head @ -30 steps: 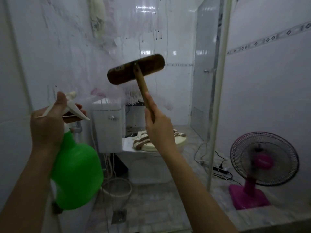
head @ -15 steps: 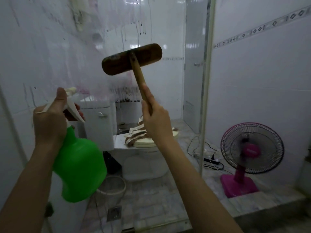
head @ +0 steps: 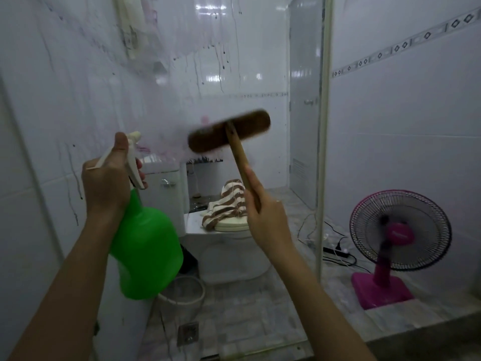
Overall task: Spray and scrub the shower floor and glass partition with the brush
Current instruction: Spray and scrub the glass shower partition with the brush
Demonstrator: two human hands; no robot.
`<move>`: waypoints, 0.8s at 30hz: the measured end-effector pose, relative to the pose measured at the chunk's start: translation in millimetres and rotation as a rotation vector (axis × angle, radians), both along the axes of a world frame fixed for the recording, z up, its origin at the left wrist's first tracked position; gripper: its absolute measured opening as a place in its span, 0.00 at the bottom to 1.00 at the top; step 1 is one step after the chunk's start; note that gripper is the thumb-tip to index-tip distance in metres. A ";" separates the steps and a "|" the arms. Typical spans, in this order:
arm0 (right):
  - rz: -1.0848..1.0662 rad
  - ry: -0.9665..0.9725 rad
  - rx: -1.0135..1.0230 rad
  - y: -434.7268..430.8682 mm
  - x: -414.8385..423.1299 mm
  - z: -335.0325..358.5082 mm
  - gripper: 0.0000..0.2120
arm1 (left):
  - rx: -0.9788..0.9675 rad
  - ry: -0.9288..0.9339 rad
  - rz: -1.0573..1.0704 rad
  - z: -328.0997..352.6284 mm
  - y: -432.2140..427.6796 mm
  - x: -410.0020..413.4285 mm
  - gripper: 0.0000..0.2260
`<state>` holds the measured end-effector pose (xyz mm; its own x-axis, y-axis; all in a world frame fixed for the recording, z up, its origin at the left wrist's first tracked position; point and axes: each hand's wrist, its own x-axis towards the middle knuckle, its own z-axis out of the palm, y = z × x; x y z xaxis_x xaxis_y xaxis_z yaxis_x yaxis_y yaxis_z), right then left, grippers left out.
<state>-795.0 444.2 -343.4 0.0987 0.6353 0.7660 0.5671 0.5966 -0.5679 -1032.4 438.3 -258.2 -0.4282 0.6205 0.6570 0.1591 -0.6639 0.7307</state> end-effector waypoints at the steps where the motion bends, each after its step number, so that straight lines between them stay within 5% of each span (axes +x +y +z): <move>1: -0.001 0.016 -0.026 -11.4 2.7 -16.2 0.25 | 0.003 -0.002 0.010 1.0 -2.0 -1.1 0.20; 8: -0.033 0.028 0.084 20.8 0.3 85.0 0.23 | 0.008 0.037 -0.054 14.2 -11.3 -3.9 0.17; 14: 0.007 0.048 -0.047 -24.6 -5.2 -20.4 0.24 | 0.006 0.059 0.000 15.0 -13.3 1.5 0.18; 20: -0.028 -0.002 0.083 21.7 -9.8 90.1 0.23 | 0.011 0.093 -0.015 23.2 -19.6 12.9 0.17; 24: -0.012 0.014 0.036 -1.2 -2.4 35.7 0.24 | 0.021 0.054 -0.031 25.9 -17.6 13.5 0.17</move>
